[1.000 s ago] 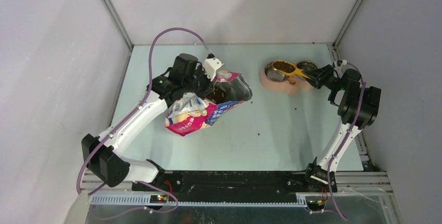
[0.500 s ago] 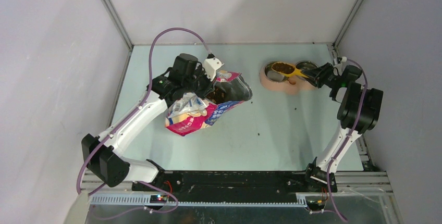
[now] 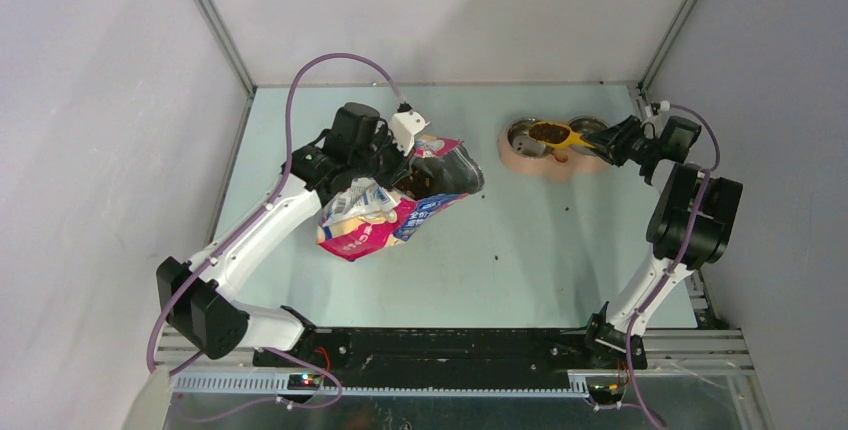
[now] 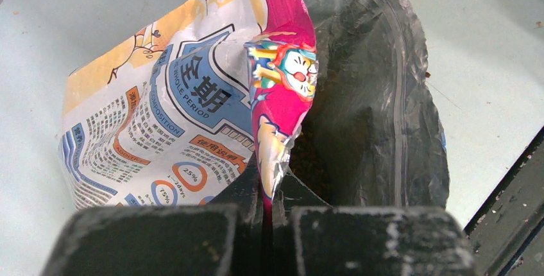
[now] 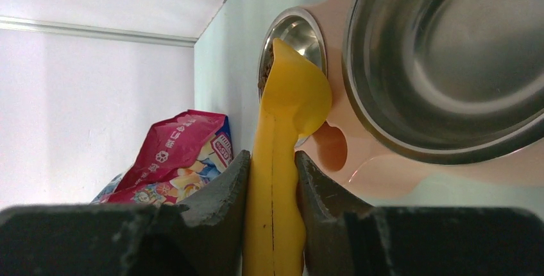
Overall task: Serve the pet food
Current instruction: Pour the pet food into the pet food bowl.
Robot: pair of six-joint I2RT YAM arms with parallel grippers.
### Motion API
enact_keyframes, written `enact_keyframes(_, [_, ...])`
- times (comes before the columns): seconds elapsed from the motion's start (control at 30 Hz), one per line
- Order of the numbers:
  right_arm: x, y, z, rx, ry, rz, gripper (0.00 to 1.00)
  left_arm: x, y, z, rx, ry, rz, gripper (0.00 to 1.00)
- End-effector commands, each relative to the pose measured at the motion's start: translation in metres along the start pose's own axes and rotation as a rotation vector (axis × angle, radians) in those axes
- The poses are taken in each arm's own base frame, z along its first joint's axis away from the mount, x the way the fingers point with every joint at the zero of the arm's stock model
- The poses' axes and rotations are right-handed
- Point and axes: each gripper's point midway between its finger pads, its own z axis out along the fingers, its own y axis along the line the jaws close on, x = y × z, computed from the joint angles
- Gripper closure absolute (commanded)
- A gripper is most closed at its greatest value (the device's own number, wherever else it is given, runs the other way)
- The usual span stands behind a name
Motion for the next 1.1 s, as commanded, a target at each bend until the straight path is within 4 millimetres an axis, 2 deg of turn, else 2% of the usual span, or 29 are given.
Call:
enact_keyframes(0.0, [-0.015,0.027,-0.006,0.020,-0.024,-0.118,1.00,-0.009,-0.021,-0.015,0.084,-0.047,0.023,1.00])
enact_keyframes(0.73, [-0.017,0.038,-0.008,0.159,-0.004,-0.199,1.00,-0.013,-0.022,-0.019,0.088,-0.063,0.022,1.00])
enact_keyframes(1.07, [-0.020,0.049,-0.009,0.218,-0.008,-0.255,1.00,-0.015,-0.023,-0.021,0.091,-0.069,0.023,1.00])
